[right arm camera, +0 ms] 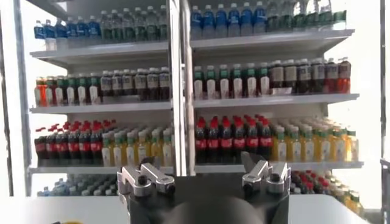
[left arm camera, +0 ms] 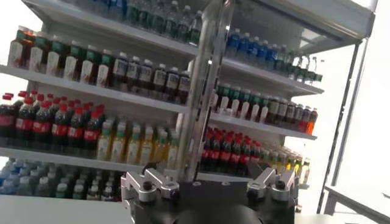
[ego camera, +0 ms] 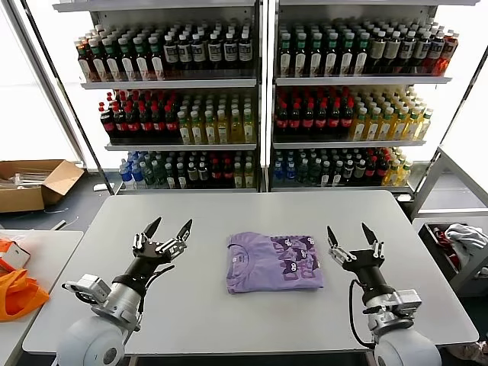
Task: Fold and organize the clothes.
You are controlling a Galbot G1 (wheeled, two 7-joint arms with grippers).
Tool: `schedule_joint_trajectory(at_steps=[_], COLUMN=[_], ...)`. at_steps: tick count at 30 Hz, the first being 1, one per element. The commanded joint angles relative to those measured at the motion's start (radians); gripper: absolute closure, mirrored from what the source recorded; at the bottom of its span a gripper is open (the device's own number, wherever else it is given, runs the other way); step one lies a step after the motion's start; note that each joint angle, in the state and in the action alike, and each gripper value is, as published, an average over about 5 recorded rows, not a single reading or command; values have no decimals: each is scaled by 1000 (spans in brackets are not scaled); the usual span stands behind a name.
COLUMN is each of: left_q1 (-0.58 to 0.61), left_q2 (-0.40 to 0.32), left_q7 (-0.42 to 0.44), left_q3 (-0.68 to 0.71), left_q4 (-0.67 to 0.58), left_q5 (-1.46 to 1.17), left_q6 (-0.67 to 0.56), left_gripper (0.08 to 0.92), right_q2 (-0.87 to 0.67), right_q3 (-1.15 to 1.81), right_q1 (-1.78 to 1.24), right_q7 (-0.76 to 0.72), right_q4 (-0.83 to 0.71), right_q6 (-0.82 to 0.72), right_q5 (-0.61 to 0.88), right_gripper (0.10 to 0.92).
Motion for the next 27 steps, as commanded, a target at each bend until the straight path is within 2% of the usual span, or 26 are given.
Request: schedule_joint_trajectory(at_steps=[1, 15, 27], left_q1=[143, 200, 254], left_q2=[-59, -65, -97], left_q7=[48, 93, 189], left_q3=[-131, -169, -212], left_q4=[-39, -38, -82], left_q5=[144, 113, 122], left_q6=[2, -14, -12], left_gripper=[177, 177, 177], right_q2=[35, 81, 109], right_q3=[330, 328, 309], right_q1=[-290, -326, -369], right_q7=[-130, -129, -135], right_q4=[52, 78, 90], right_q6=[135, 139, 157], right_q5=[83, 11, -21], right_gripper=[203, 203, 203])
